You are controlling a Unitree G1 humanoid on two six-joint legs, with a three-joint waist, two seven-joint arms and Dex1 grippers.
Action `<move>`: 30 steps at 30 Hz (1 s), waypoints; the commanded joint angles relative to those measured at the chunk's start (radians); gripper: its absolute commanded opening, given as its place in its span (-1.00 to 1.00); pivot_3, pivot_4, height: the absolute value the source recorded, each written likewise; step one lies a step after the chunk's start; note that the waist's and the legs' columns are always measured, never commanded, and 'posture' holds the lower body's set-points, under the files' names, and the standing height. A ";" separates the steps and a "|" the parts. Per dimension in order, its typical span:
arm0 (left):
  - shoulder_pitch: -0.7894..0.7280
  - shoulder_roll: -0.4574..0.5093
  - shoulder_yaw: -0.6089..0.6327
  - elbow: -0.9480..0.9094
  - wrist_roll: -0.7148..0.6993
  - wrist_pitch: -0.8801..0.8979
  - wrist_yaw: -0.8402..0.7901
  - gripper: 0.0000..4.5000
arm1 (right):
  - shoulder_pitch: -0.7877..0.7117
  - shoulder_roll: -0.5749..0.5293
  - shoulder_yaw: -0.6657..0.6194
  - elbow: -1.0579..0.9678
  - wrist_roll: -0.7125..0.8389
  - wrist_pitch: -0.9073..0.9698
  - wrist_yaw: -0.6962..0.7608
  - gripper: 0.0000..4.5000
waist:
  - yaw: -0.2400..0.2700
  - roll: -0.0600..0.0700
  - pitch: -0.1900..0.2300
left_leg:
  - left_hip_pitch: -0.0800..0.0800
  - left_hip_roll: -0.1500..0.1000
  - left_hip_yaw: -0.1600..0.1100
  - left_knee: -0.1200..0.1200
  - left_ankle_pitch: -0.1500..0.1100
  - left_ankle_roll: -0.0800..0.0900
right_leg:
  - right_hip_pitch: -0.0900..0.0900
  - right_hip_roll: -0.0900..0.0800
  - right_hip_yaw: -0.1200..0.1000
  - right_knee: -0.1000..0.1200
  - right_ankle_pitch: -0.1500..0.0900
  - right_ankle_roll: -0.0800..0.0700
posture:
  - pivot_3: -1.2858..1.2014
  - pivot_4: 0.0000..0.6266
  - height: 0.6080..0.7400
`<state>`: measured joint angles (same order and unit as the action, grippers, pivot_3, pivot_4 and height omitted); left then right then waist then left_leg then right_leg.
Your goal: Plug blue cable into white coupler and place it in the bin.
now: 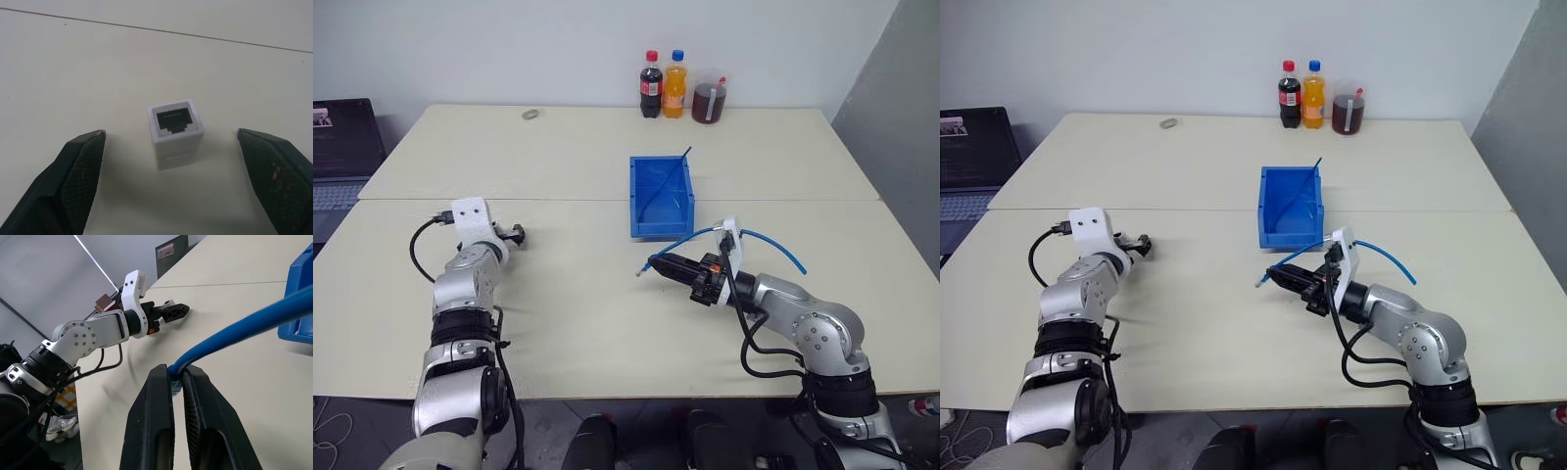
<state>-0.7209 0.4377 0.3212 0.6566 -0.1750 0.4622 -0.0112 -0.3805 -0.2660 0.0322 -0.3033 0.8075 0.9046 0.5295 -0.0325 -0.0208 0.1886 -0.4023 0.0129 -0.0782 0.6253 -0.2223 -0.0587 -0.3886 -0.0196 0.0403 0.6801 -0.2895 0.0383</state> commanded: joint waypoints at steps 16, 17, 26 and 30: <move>-0.052 0.031 0.007 0.144 0.000 -0.151 -0.012 -0.39 | -0.001 -0.007 -0.003 -0.049 0.005 -0.011 0.001 -0.99 | 0.000 0.000 0.000 | 0.000 0.000 0.000 0.000 0.000 0.000 | 0.000 0.000 0.000 0.000 0.000 0.000 | 0.03 -0.52 1.00; -0.046 0.029 0.006 0.139 -0.002 -0.149 -0.017 -0.46 | 0.000 -0.008 -0.003 -0.050 0.004 -0.012 0.001 -0.99 | 0.000 0.000 0.000 | 0.000 0.000 0.000 0.000 0.000 0.000 | 0.000 0.000 0.000 0.000 0.000 0.000 | 0.03 -0.52 1.00; 0.137 0.052 -0.092 -0.181 -0.054 -0.045 -0.310 -0.64 | 0.028 -0.040 0.000 -0.084 -0.018 -0.027 0.006 -1.00 | -0.001 0.000 0.000 | 0.000 0.000 0.001 0.000 0.000 0.000 | 0.000 0.000 0.001 0.000 0.000 -0.001 | 0.03 -0.52 1.00; 0.290 0.132 -0.237 -0.516 -0.162 0.088 -0.643 -0.64 | 0.068 -0.100 0.013 -0.130 -0.049 -0.049 0.030 -1.00 | 0.003 0.000 0.000 | 0.000 0.000 0.001 0.000 0.000 -0.001 | 0.000 -0.001 0.001 0.000 0.000 -0.001 | 0.03 -0.52 1.00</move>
<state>-0.4510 0.5286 0.1495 0.3017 -0.2769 0.5028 -0.4959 -0.3227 -0.3446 0.0447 -0.3741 0.7691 0.8871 0.5349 -0.0299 -0.0208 0.1886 -0.4027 0.0128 -0.0779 0.6250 -0.2224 -0.0594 -0.3886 -0.0207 0.0405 0.6798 -0.2893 0.0373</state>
